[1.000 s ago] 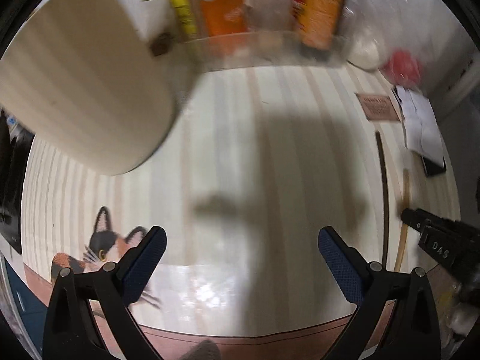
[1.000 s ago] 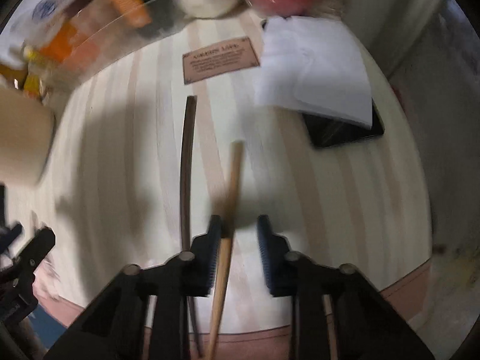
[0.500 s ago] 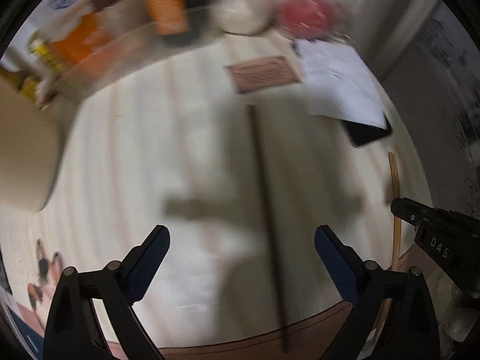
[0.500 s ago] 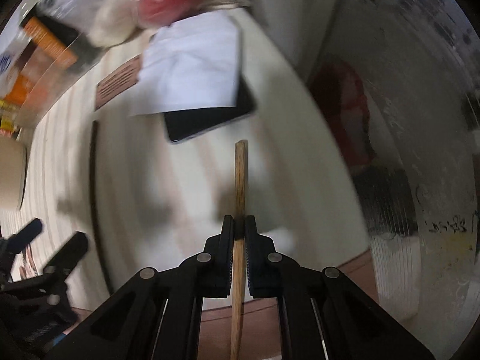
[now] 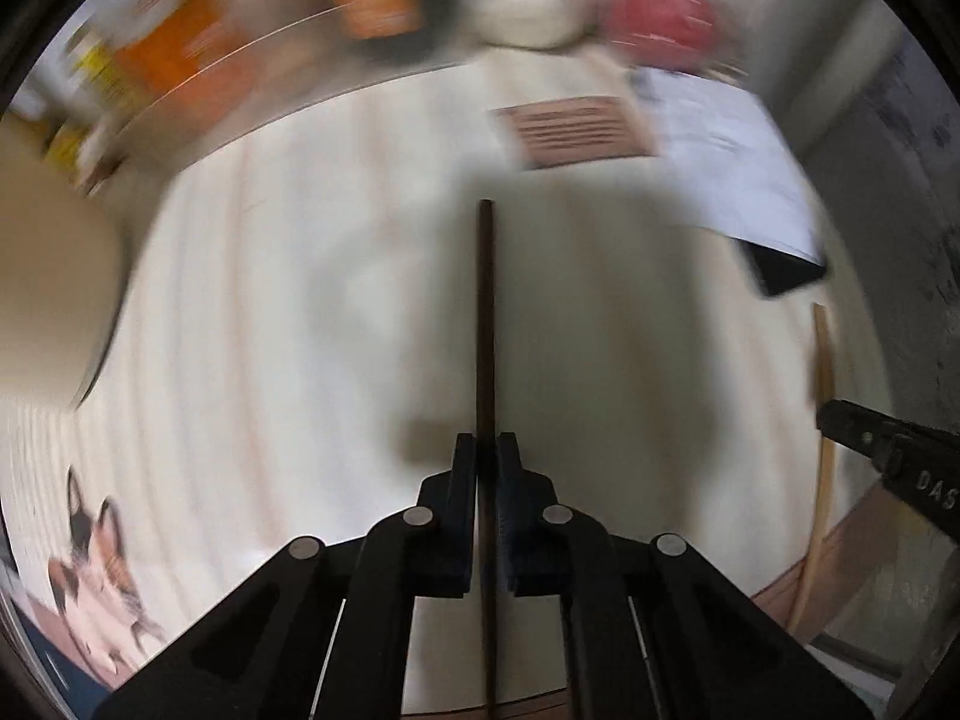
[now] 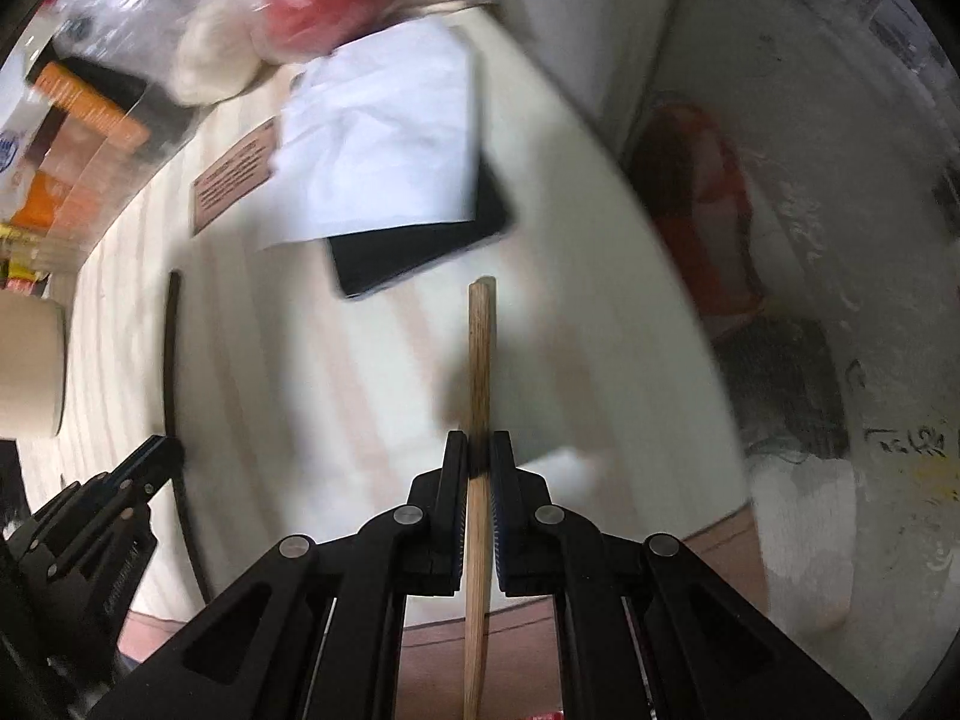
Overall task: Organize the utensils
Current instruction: 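Grasp a dark chopstick with the left tool while the right tool grasps a light chopstick, then lift both held chopsticks up toward the cream holder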
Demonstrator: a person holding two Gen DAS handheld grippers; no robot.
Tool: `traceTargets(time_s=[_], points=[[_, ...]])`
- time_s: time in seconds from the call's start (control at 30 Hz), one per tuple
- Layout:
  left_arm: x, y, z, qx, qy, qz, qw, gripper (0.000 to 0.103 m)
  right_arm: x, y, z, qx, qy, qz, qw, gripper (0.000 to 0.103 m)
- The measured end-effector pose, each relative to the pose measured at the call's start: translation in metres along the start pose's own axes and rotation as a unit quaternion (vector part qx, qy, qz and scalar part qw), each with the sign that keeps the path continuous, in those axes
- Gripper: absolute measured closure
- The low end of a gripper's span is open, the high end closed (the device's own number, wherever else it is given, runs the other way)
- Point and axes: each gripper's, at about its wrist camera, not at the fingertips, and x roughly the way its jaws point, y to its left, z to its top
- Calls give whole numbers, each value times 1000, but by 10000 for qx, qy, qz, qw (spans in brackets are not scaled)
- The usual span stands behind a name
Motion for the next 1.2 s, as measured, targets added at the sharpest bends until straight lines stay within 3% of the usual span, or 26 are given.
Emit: traceTargets(time_s=[0.3, 0.47, 0.7, 0.9, 1.2], points=[[-13, 125, -58, -1085, 160, 567, 9924, 99, 11, 125, -17, -1091, 236, 452, 9927, 96], [-18, 158, -83, -1511, 182, 515, 9870, 99, 17, 187, -34, -1726, 344, 445, 9834, 96], [-29, 184, -103, -1657, 90, 333, 9856, 97, 19, 214, -39, -2130, 474, 149, 9758, 96], [-18, 188, -77, -1682, 91, 269, 9853, 93, 21, 224, -37, -2185, 575, 51, 9741, 95], [-11, 195, -68, -1568, 103, 278, 9872, 92, 30, 238, -25, -2061, 634, 3, 9765, 95]])
